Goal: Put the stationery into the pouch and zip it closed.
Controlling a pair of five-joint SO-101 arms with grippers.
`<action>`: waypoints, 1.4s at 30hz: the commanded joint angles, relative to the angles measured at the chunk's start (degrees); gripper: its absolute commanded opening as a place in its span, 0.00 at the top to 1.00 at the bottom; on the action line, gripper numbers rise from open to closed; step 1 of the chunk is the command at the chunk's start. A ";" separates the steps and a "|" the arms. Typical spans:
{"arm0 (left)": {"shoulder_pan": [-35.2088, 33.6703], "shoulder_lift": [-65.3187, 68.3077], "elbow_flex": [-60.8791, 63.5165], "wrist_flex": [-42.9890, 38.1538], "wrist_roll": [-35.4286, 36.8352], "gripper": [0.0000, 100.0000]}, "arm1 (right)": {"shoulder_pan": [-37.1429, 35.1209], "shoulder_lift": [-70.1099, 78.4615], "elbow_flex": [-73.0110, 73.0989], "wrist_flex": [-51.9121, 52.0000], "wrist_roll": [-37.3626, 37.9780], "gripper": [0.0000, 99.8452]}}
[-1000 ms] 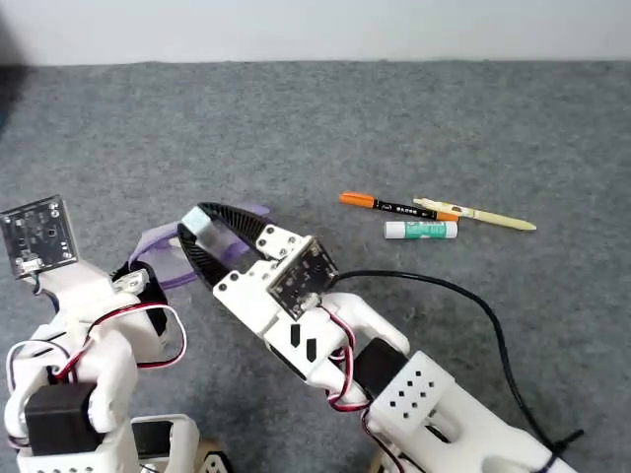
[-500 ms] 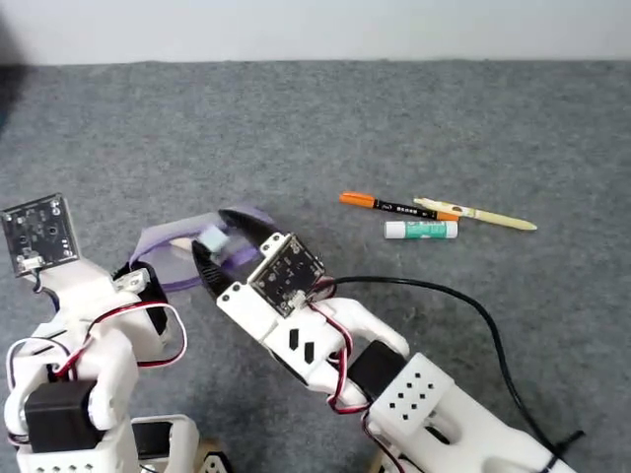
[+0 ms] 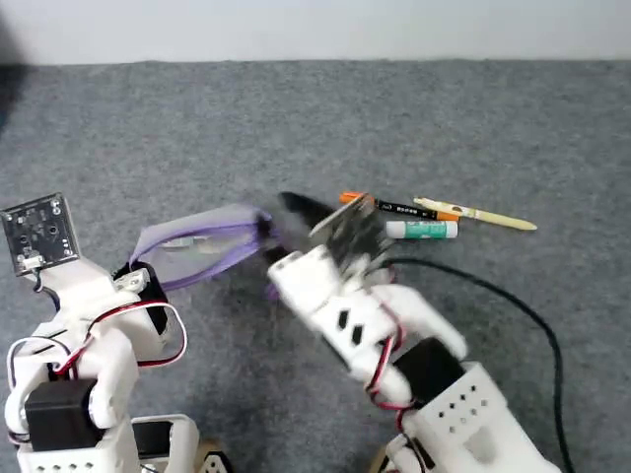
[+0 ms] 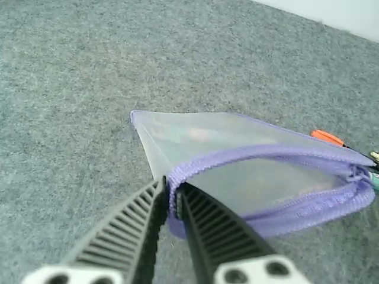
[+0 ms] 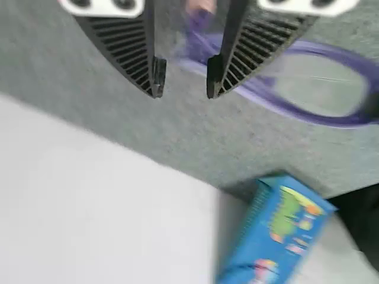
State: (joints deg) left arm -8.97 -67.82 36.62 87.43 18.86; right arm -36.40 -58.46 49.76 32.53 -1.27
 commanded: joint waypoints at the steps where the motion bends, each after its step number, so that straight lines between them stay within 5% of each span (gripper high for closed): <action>1: -0.09 0.97 -1.98 0.09 0.62 0.99 | 9.10 1.63 -8.26 13.58 -5.36 0.88; 5: -0.09 0.97 -1.98 0.00 0.62 0.99 | 17.19 9.71 -14.51 24.66 -3.87 0.88; 12: -0.09 0.97 -1.98 0.00 0.62 0.99 | 25.36 28.53 -21.63 27.56 5.98 0.88; 23: -0.18 0.97 -1.98 -0.09 0.35 0.99 | 27.12 57.27 -40.00 37.93 22.15 0.88; 30: -0.18 0.97 -1.80 -0.09 0.35 0.99 | 30.46 75.21 -59.96 47.87 25.32 0.69; 42: -0.35 0.97 1.01 -0.35 0.44 0.99 | 33.36 93.58 -77.71 50.68 30.86 0.74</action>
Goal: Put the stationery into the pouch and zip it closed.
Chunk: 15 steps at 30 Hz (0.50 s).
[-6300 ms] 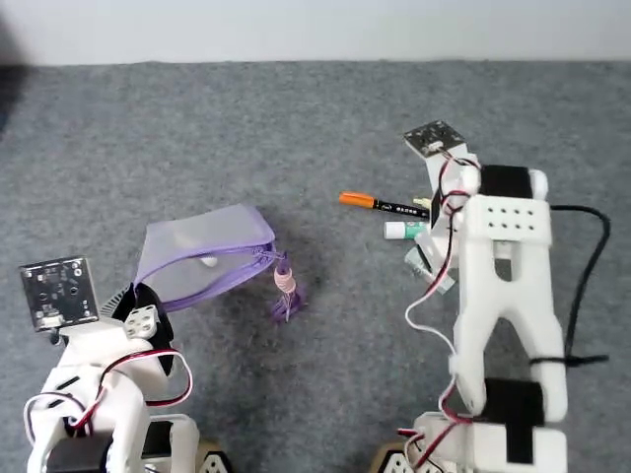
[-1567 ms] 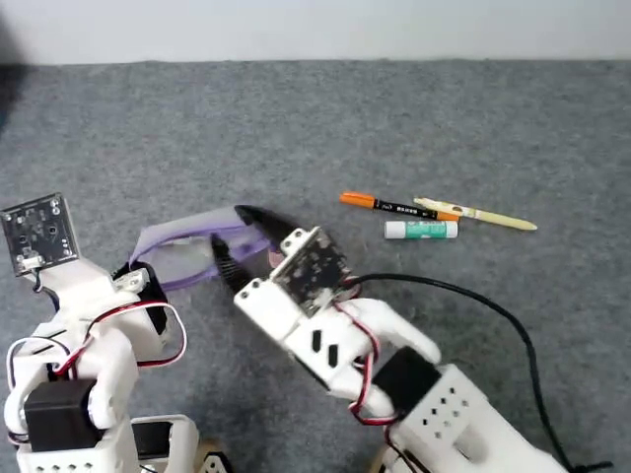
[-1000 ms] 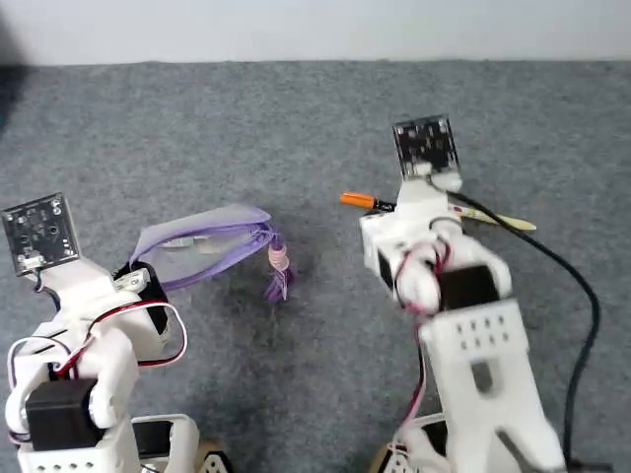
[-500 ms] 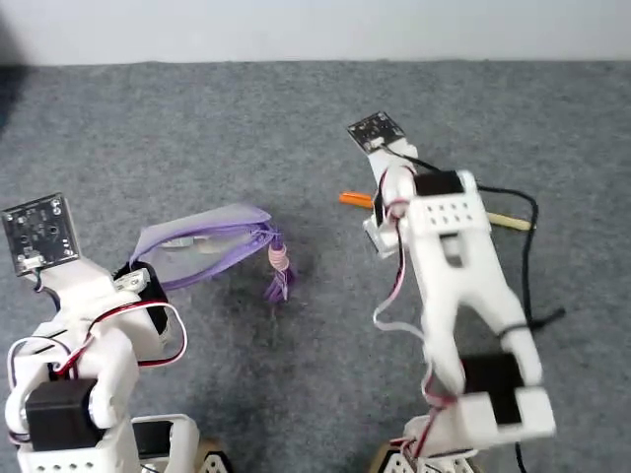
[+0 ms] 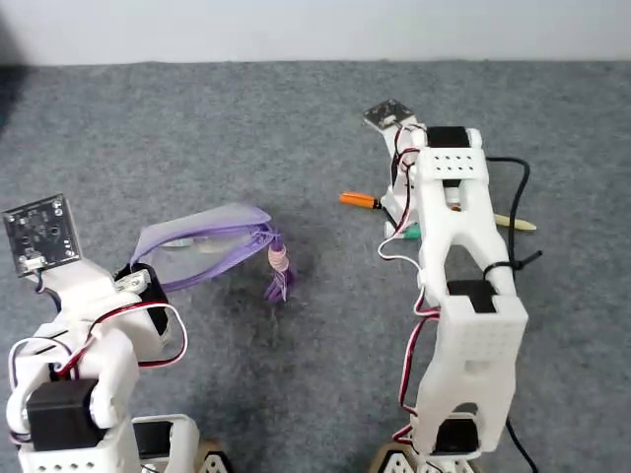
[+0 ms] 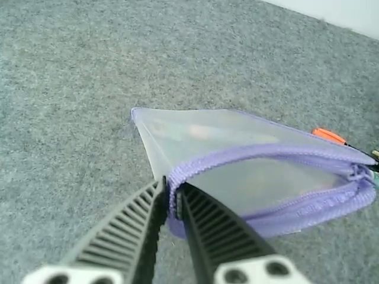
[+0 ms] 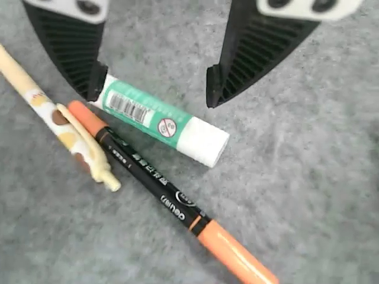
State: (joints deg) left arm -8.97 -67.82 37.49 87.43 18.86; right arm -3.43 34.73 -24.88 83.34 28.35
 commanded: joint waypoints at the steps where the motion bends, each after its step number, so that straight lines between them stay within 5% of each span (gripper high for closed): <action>1: -0.35 0.97 0.13 -0.35 0.44 0.99 | 0.04 0.92 -3.08 -0.31 1.23 0.74; 15: -0.44 0.97 -0.22 -0.44 0.44 0.99 | -1.80 4.97 -3.08 5.58 0.97 0.74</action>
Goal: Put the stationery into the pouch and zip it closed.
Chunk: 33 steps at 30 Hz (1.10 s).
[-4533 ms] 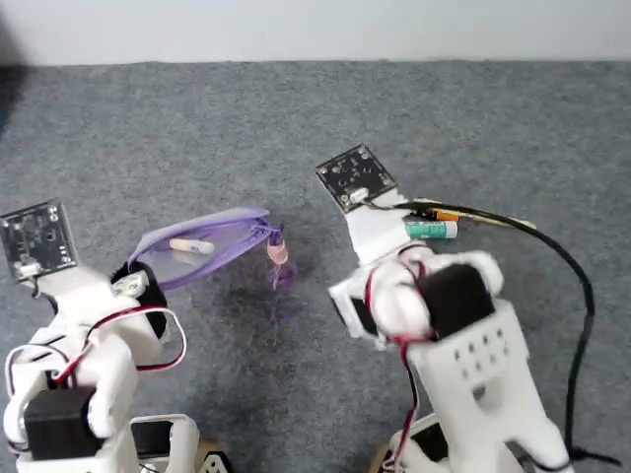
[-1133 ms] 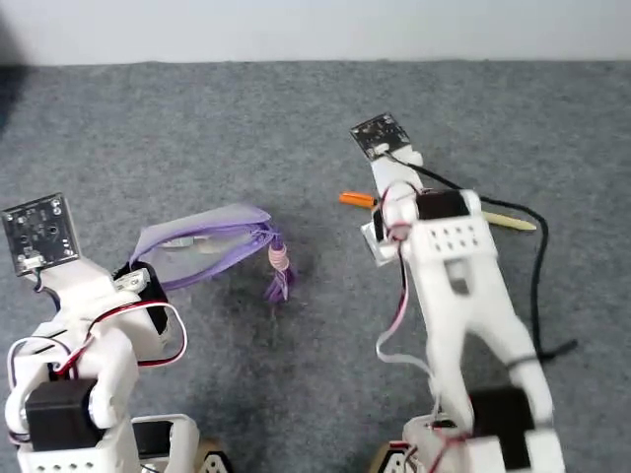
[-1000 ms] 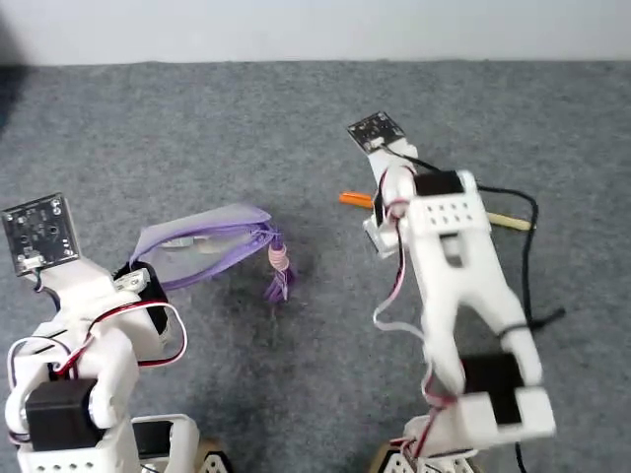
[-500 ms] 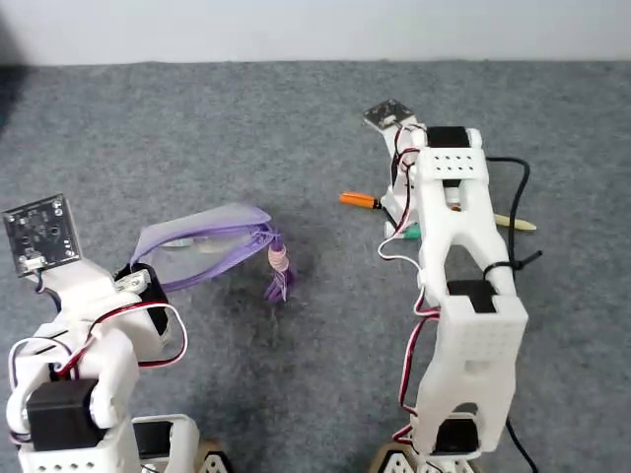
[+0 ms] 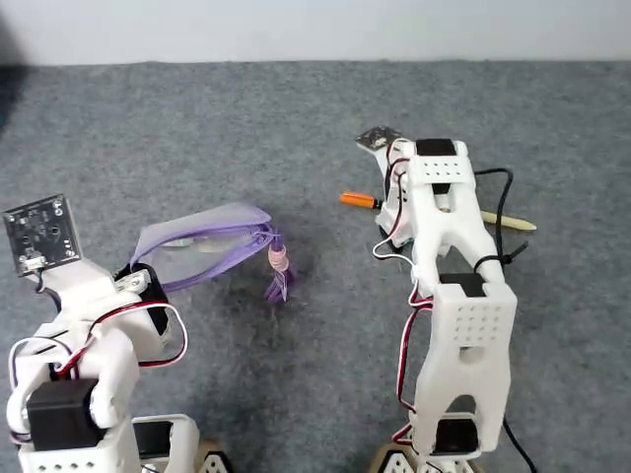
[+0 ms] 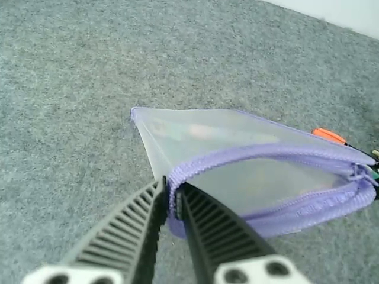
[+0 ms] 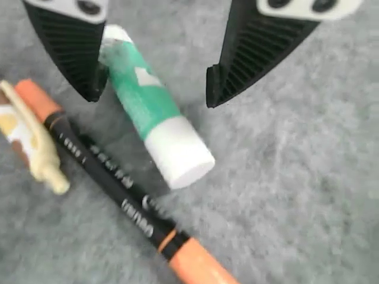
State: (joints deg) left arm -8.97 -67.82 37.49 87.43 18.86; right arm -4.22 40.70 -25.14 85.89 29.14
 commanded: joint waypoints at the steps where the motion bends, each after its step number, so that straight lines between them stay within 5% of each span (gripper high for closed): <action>1: -0.44 0.97 -0.22 -0.44 0.44 0.99 | -1.01 -1.01 -2.81 3.47 0.18 0.74; 9: -0.26 0.97 -0.22 -0.44 0.44 0.99 | -1.10 -1.10 -2.81 3.65 0.18 0.98; 26: -0.18 0.88 -0.22 -0.44 0.53 0.99 | -2.95 -26.95 -0.97 16.92 -5.98 0.99; 33: -0.09 0.97 -0.22 0.00 0.53 0.99 | -10.68 -47.69 11.78 16.84 -11.60 0.99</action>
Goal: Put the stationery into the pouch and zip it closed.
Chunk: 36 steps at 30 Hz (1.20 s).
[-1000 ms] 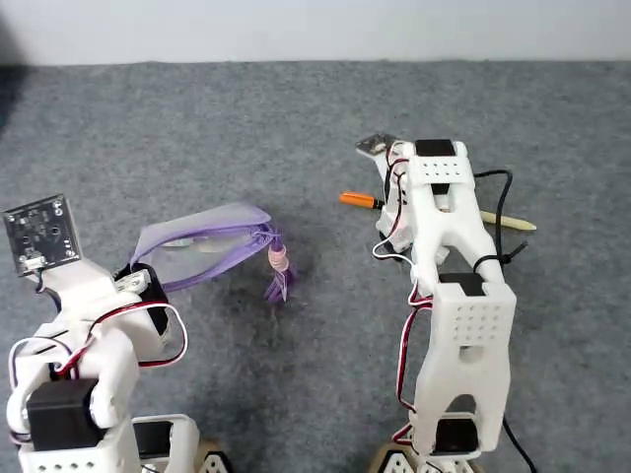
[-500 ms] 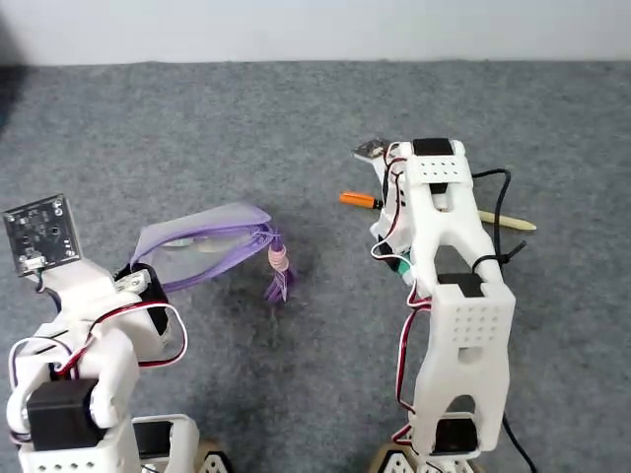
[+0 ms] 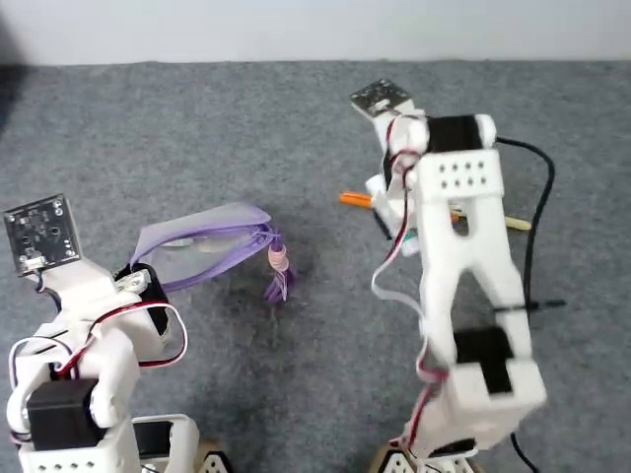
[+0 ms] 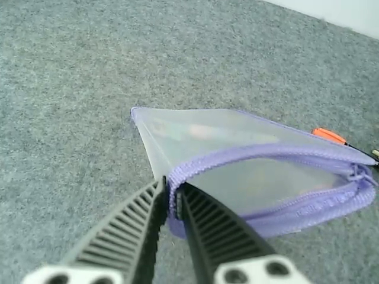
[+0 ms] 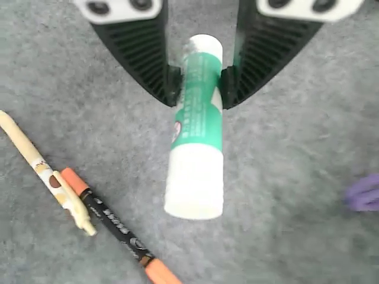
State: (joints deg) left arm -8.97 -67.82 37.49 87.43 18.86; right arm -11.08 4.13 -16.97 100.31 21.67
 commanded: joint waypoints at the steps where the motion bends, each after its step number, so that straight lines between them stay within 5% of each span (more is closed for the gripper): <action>1: -0.09 1.05 -0.22 0.09 0.53 0.99 | -5.67 -14.37 5.54 2.42 -6.07 0.99; 8: -0.18 1.05 -0.22 3.25 0.53 0.99 | -21.93 -35.65 15.91 -1.63 -18.11 0.99; 15: -0.35 1.05 -0.22 3.34 0.62 0.99 | -33.54 -49.80 27.60 -17.80 -28.13 0.99; 27: -0.09 1.05 -2.15 3.69 3.78 0.99 | -42.59 -62.20 61.45 -69.76 -28.22 0.99; 36: -0.09 1.05 -2.95 3.69 3.78 0.99 | -42.68 -57.19 70.59 -91.82 -24.79 0.99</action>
State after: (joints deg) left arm -8.97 -67.82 37.23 90.59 21.67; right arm -53.27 -55.38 53.10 14.59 -5.05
